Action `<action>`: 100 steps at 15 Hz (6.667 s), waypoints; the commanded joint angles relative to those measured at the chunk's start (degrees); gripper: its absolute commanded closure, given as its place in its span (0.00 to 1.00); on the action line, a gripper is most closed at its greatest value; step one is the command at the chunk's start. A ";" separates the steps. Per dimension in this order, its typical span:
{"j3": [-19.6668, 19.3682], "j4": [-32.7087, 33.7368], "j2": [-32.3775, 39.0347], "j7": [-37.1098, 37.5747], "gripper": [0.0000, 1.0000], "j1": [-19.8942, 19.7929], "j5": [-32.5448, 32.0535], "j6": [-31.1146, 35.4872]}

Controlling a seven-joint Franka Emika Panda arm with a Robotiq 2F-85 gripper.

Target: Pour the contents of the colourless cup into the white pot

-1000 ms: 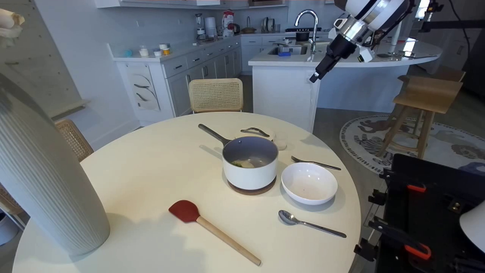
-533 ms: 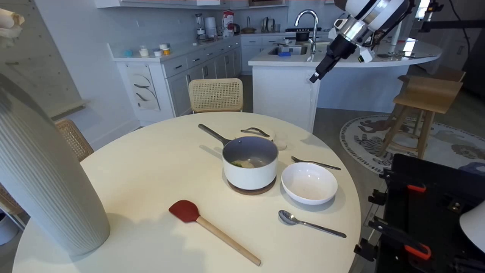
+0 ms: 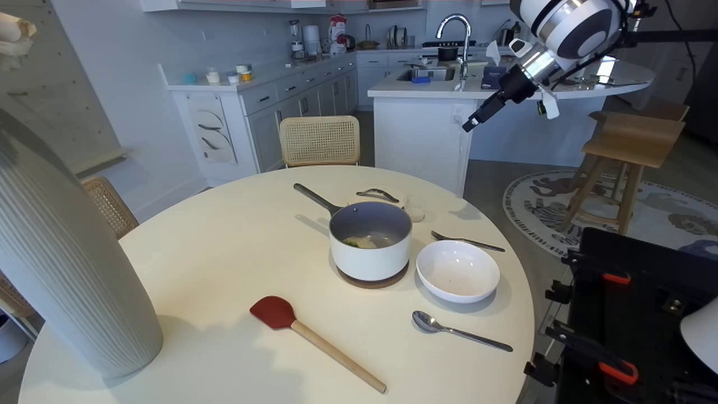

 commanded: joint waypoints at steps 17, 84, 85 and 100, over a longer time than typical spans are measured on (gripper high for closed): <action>-2.70 2.30 16.01 -35.66 0.00 -13.62 18.49 -30.10; -1.77 31.87 51.60 -35.73 0.00 4.56 28.27 -23.34; -1.64 31.97 51.75 -35.73 0.00 4.52 28.24 -23.36; -2.72 32.13 51.84 -35.72 0.61 5.67 29.81 -23.96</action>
